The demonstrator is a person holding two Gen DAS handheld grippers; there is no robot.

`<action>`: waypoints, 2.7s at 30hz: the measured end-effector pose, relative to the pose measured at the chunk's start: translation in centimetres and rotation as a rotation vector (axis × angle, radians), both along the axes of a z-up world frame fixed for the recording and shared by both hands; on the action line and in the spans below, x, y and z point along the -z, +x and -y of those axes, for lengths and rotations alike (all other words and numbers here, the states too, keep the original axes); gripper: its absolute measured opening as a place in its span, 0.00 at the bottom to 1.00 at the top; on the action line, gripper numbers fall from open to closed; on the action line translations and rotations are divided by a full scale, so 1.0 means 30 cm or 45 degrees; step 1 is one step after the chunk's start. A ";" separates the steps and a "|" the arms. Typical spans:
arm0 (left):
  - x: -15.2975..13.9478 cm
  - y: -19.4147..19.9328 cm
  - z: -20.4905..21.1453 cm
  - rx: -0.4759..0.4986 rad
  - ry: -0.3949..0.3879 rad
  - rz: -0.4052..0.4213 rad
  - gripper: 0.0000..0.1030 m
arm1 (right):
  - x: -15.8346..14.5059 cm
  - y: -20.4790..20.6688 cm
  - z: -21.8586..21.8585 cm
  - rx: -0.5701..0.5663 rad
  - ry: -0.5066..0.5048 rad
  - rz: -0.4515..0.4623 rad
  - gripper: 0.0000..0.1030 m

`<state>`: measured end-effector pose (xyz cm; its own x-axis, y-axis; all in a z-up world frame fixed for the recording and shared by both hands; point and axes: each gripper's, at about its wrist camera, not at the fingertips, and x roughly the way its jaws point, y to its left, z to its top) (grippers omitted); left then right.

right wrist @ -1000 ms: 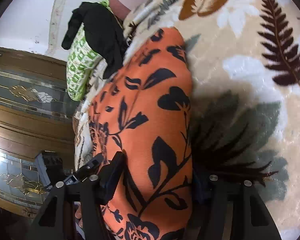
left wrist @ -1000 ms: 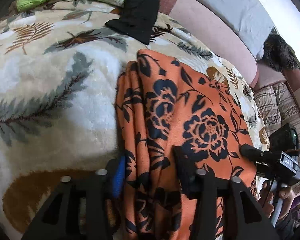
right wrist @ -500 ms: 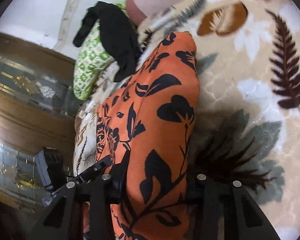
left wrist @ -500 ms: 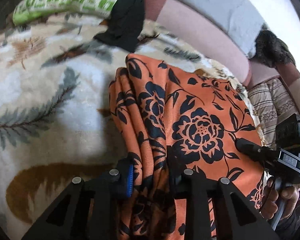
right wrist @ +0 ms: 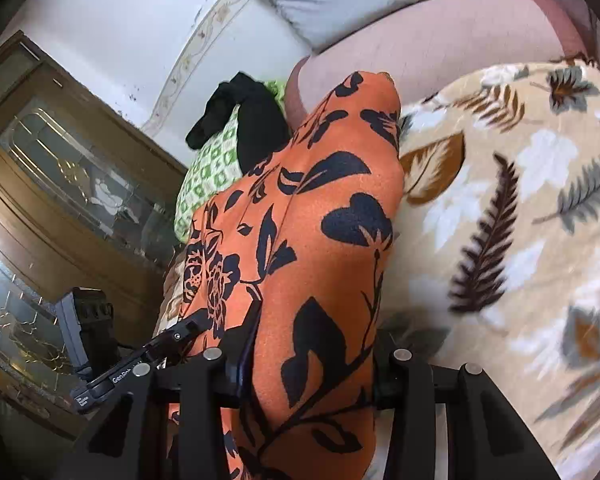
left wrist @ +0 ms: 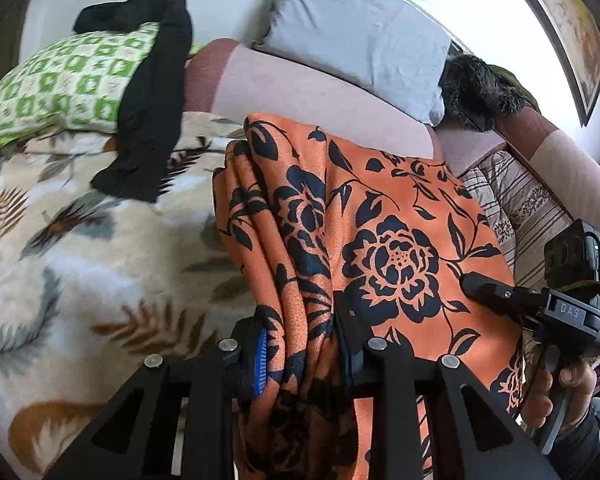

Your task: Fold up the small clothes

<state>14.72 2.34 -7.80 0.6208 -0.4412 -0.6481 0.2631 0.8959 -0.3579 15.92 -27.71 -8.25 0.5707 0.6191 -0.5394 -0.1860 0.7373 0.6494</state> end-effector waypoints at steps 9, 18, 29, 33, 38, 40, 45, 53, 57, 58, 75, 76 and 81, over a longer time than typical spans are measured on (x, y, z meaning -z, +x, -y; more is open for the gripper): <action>0.242 0.188 0.109 0.005 0.097 -0.226 0.35 | 0.219 0.127 0.125 0.162 -0.043 -0.132 0.53; 0.124 0.032 0.079 -0.007 0.237 -0.005 0.45 | 0.171 0.025 0.204 0.336 -0.172 -0.097 0.66; 0.161 0.111 0.113 -0.080 0.309 -0.107 0.48 | 0.169 0.057 0.083 0.100 -0.068 -0.122 0.79; 0.141 0.216 0.151 -0.063 0.354 -0.112 0.49 | 0.106 0.125 0.142 0.113 0.035 -0.072 0.79; 0.295 0.358 0.152 -0.159 0.396 -0.365 0.61 | 0.322 0.311 0.161 0.177 0.213 -0.371 0.80; 0.255 0.331 0.138 -0.170 0.391 -0.324 0.61 | 0.280 0.282 0.156 0.197 0.210 -0.297 0.80; 0.186 0.235 0.125 -0.165 0.430 -0.250 0.61 | 0.153 0.111 0.119 0.154 0.148 -0.161 0.80; 0.136 0.103 0.116 -0.171 0.417 -0.248 0.61 | 0.262 0.017 0.012 0.112 0.140 -0.327 0.83; 0.069 0.015 0.098 -0.199 0.404 -0.199 0.65 | 0.165 -0.026 -0.017 0.109 0.082 -0.195 0.84; 0.062 0.002 0.098 -0.202 0.400 -0.196 0.66 | 0.167 -0.021 -0.027 0.114 0.021 -0.180 0.88; -0.020 -0.459 0.073 -0.235 0.479 0.020 0.93 | 0.001 -0.618 -0.141 0.387 -0.790 0.056 1.00; -0.005 -0.467 0.071 -0.237 0.475 -0.006 0.93 | 0.020 -0.642 -0.142 0.397 -0.823 0.024 1.00; -0.018 -0.485 0.074 -0.240 0.477 -0.022 0.93 | 0.002 -0.673 -0.146 0.406 -0.899 0.008 1.00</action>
<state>0.19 0.11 -7.26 0.6558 -0.0524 -0.7531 0.0788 0.9969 -0.0008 -4.28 -23.32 -8.30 0.6676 -0.0652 -0.7416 0.1026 0.9947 0.0048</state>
